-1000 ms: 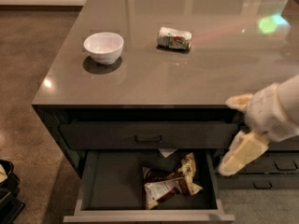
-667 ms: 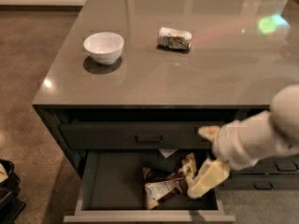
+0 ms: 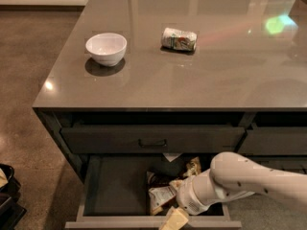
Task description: Pick brown chip bag from middle drawer and place on counter
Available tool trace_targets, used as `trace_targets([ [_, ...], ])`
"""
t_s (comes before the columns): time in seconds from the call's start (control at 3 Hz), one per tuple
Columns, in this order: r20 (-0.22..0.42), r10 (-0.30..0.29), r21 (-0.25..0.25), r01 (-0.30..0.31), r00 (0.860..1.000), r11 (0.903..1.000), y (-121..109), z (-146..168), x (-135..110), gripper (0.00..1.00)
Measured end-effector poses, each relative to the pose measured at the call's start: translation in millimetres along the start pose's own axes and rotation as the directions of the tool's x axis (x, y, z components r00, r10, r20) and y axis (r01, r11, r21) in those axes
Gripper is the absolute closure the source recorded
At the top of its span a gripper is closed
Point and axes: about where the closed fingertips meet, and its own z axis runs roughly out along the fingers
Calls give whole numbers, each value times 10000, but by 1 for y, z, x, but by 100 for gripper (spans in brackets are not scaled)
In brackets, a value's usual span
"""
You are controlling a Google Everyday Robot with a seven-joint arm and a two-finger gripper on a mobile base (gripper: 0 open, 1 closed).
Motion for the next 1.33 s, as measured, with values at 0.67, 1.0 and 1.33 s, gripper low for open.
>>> trace_targets([
  [0.67,162,286,761,-298,9995,9967,-31,6,1,0],
  [1.0,-22,353,1232,-347,9994,9918,-66,4,-2,0],
  [1.33,-215,443,1523,-405,9988,9875,-94,13,6,0],
])
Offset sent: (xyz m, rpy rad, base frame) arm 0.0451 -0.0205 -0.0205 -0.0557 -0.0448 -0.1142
